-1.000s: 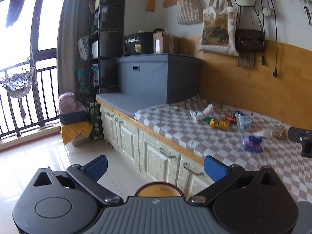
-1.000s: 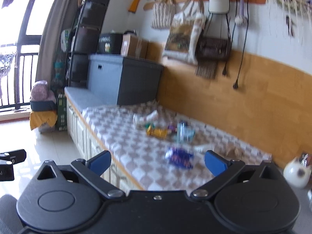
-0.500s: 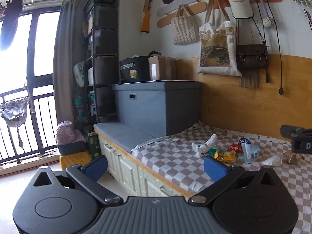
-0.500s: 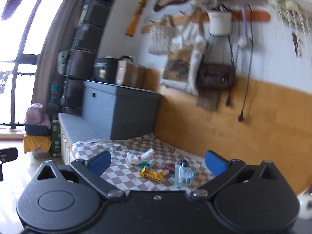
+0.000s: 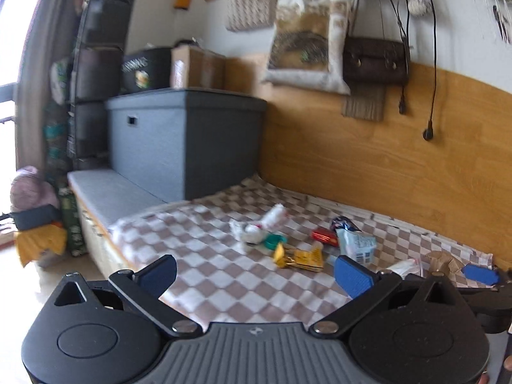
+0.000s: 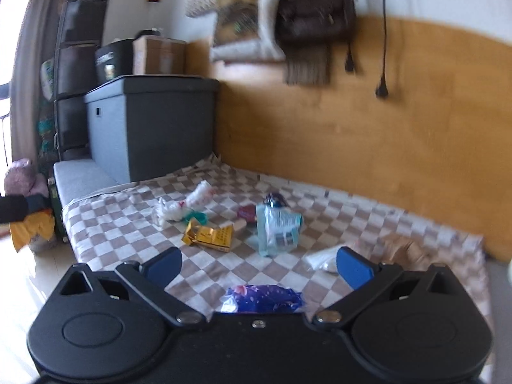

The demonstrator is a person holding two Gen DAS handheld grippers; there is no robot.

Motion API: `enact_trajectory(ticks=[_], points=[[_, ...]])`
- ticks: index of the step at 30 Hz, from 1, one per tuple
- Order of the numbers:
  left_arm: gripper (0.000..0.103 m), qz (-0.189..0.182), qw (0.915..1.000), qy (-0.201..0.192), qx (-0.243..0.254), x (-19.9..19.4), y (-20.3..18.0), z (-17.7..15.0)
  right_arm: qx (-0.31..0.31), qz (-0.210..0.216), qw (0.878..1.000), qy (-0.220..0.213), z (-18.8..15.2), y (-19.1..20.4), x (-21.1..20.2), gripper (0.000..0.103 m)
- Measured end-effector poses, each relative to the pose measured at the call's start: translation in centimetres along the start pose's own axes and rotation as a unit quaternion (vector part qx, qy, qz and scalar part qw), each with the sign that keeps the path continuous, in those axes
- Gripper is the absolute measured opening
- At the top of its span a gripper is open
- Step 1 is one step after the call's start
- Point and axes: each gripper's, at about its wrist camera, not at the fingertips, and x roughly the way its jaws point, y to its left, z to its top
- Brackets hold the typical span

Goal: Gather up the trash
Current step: 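Move both tools toward the trash on the checkered cloth, then grasp the blue floral bag with right tool while left tool grasps the yellow cigarette box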

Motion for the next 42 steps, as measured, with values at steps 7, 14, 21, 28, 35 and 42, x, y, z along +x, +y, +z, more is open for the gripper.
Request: enact_trajectory(ticks=[7, 14, 21, 28, 35, 42], points=[[0.103, -0.033, 0.9976, 0.061, -0.006, 9.6, -2.1, -0.3, 0.047, -0.002, 0.998, 0.033, -2.1, -3.6, 6.7, 0.103], [0.103, -0.067, 0.993, 0.097, -0.01, 18.8, -3.2, -0.8, 0.091, 0.029, 0.993, 0.062, -4.5, -7.1, 9.8, 0.103], [0.103, -0.1, 0.9746, 0.117, -0.163, 27.7, -0.4, -0.2, 0.12, 0.066, 0.988, 0.077, -5.3, -8.5, 11.1, 0.103], [0.103, -0.117, 0.9522, 0.13, -0.25, 34.3, 0.9, -0.3, 0.162, 0.122, 0.974, 0.098, -5.9, -9.4, 12.7, 0.094], [0.103, -0.164, 0.9437, 0.156, -0.241, 37.1, -0.7, -1.3, 0.176, 0.136, 0.968, 0.113, -6.6, -9.5, 13.6, 0.092], [0.103, -0.238, 0.921, 0.209, -0.227, 34.5, -2.7, -3.4, 0.168, 0.151, 0.967, 0.12, -6.6, -9.5, 13.2, 0.089]])
